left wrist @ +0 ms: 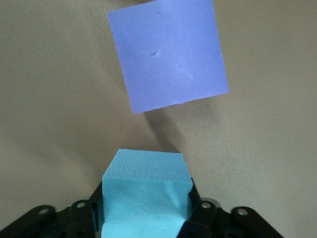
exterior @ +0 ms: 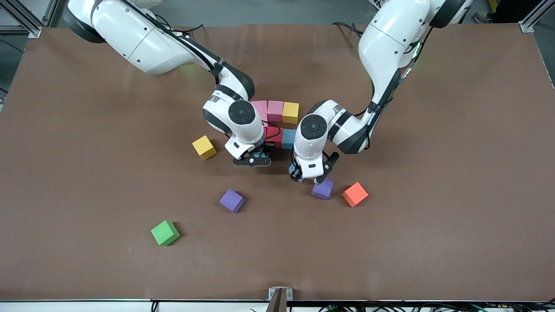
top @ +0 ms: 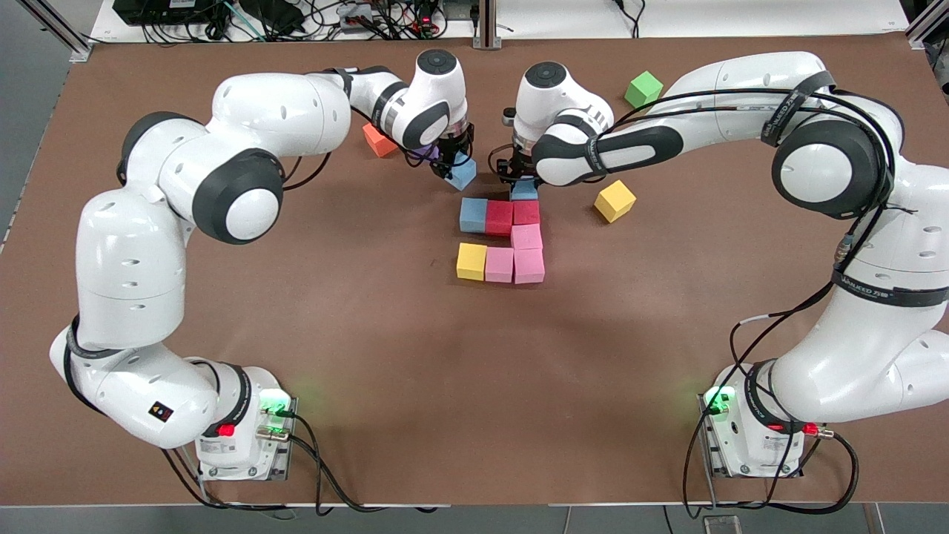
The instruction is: Arrange 11 blocks into digit 3
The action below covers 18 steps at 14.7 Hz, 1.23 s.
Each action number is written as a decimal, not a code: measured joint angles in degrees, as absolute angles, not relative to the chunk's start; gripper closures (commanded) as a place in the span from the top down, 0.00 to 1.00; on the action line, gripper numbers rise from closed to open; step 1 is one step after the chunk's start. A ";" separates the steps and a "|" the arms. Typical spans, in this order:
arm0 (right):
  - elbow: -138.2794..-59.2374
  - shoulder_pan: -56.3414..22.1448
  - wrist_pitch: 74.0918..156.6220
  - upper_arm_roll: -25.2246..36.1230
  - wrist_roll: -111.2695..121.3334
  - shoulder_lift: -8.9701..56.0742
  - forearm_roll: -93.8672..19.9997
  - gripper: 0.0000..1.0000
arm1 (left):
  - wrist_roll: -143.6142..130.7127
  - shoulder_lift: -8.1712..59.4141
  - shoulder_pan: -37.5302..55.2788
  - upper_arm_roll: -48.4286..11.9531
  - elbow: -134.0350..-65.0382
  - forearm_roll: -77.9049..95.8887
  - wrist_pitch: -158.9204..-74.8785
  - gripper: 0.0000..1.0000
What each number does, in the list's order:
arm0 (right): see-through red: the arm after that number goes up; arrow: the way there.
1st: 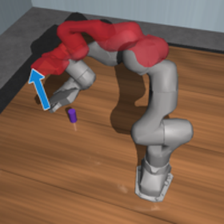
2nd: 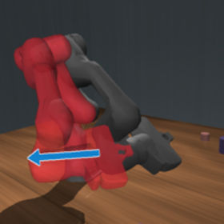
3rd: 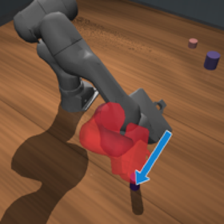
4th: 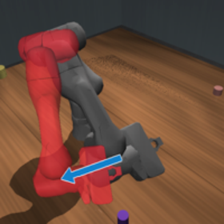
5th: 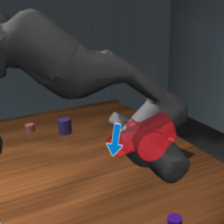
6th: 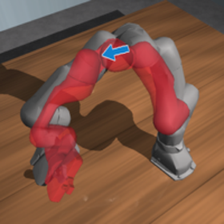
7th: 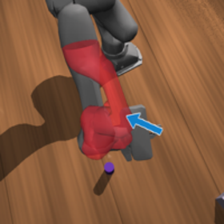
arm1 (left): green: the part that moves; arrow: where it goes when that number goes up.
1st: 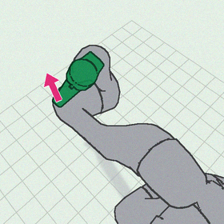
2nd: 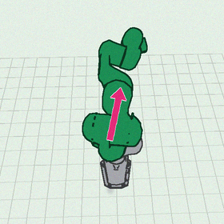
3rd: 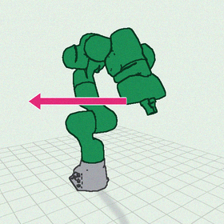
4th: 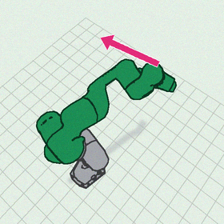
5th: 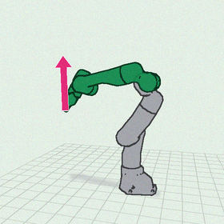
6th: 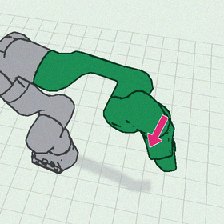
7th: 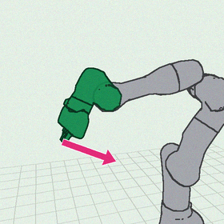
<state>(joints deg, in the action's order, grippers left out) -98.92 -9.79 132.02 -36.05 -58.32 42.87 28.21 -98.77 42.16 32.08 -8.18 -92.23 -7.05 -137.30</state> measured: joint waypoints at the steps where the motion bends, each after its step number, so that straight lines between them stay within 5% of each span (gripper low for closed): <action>1: -98.88 -9.79 132.02 -35.96 -57.89 42.87 28.21 0.00 | -98.83 42.17 32.08 -8.19 -92.11 -7.03 -137.31 0.29; 18: -98.65 -9.89 131.91 -35.62 -57.11 42.87 28.25 0.00 | -99.02 37.31 27.85 -8.06 -91.06 -6.97 -134.48 0.28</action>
<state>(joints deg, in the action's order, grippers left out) -98.65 -9.89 131.91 -35.62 -57.11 42.87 28.25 -99.02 37.31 27.85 -8.06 -91.06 -6.97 -134.48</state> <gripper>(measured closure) 0.476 0.445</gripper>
